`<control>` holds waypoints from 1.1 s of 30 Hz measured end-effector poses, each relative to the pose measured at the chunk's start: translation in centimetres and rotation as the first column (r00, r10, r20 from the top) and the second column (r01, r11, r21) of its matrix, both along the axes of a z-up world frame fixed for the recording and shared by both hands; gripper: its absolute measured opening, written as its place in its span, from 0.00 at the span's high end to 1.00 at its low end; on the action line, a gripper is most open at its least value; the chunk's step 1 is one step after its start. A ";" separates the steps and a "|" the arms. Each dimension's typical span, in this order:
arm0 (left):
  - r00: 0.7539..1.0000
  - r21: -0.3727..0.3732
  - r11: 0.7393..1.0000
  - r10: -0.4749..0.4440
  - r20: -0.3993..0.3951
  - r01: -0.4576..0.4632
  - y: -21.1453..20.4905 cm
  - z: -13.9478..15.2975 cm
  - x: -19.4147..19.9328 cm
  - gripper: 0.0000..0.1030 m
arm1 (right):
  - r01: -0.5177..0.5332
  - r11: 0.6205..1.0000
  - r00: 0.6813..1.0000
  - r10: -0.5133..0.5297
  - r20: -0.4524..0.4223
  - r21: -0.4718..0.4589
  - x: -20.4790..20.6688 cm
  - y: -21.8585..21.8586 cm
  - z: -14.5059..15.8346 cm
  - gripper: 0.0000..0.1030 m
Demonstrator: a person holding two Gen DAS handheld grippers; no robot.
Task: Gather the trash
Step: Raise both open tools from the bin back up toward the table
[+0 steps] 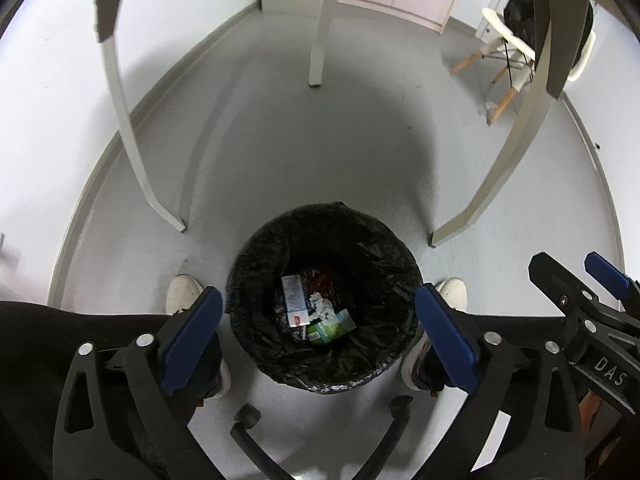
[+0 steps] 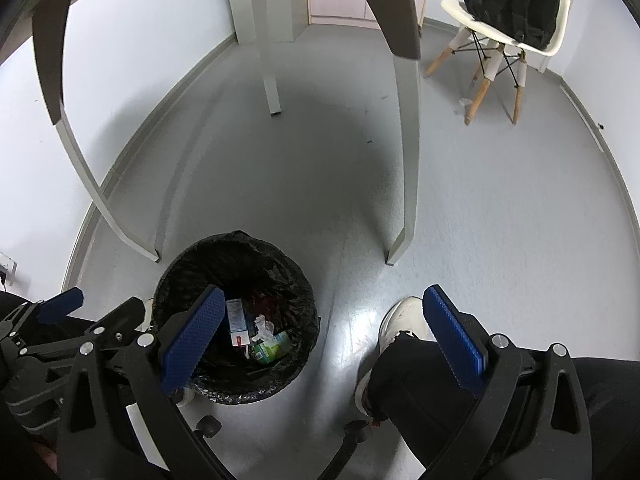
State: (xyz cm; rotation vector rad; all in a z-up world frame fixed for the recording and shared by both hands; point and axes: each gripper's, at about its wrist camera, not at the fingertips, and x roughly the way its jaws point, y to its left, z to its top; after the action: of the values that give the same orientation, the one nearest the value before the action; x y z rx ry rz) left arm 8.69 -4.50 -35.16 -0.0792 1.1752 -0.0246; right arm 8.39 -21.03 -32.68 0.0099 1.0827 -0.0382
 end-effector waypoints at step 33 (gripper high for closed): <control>0.976 -0.007 1.000 0.026 0.214 -0.025 2.7 12.7 -11.2 0.06 | -0.018 1.000 0.980 0.017 0.200 0.000 -11.4 1.4 13.5 0.08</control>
State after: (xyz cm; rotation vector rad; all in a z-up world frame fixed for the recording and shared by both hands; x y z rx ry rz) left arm -2.49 -1.80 -22.50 -0.0929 0.9581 -0.0121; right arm -3.03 -19.58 -19.18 0.0054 0.8812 -0.0198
